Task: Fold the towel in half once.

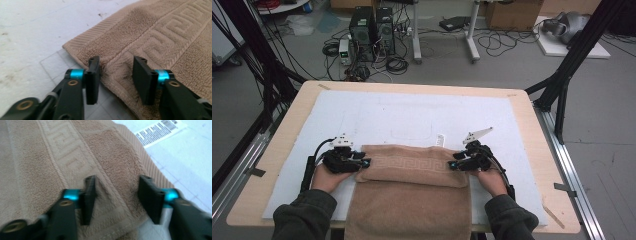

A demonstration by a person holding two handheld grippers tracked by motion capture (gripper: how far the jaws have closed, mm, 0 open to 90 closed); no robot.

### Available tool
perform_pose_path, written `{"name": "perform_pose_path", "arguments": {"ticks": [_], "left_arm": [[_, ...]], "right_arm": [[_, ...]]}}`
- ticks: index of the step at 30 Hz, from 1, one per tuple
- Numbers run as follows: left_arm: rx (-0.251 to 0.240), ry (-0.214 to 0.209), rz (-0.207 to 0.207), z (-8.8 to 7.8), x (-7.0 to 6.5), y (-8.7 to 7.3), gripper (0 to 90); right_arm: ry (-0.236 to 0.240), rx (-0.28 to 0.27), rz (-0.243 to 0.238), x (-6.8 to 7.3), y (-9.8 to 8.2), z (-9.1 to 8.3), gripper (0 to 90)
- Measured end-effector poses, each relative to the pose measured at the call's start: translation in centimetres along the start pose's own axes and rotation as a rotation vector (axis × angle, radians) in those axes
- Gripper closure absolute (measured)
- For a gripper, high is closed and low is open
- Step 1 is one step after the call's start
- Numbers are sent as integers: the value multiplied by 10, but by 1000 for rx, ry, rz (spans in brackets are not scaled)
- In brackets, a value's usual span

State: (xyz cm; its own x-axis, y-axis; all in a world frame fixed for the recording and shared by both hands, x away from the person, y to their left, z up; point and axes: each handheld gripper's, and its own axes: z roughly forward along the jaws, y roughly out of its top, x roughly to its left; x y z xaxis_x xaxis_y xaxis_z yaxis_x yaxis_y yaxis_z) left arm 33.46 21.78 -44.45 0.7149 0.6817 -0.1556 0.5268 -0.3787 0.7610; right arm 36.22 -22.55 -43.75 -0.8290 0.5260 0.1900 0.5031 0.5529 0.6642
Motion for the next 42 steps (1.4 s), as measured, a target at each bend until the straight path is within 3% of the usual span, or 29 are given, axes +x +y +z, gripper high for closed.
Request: {"name": "perform_pose_path", "arguments": {"ticks": [2,8,16,21,24,31,32,34,36,38,42], "left_arm": [[-5,1,21,-1,-2,1,735],[-63,17,14,-11,-5,3,795],[-133,24,26,-27,-10,6,791],[-119,46,45,-28,-11,11,763],[-82,47,11,-21,-6,10,708],[-49,53,34,-16,-6,9,880],[-46,47,35,-16,-6,9,869],[-29,63,20,-12,-5,9,684],[-24,57,8,-7,-4,10,641],[-4,49,12,-4,-3,10,671],[-3,53,30,-3,-3,11,839]], "right_arm": [[13,4,-27,3,2,1,706],[-4,-40,-41,6,4,-11,803],[8,-102,-72,14,7,-27,828],[9,-148,-111,24,13,-42,831],[10,-153,-121,26,16,-45,832],[26,-166,-126,29,16,-47,832],[28,-167,-126,29,15,-47,831],[30,-170,-128,29,16,-47,832],[30,-167,-126,29,16,-45,831],[29,-160,-129,28,16,-43,832],[30,-164,-125,27,16,-42,831]]}}
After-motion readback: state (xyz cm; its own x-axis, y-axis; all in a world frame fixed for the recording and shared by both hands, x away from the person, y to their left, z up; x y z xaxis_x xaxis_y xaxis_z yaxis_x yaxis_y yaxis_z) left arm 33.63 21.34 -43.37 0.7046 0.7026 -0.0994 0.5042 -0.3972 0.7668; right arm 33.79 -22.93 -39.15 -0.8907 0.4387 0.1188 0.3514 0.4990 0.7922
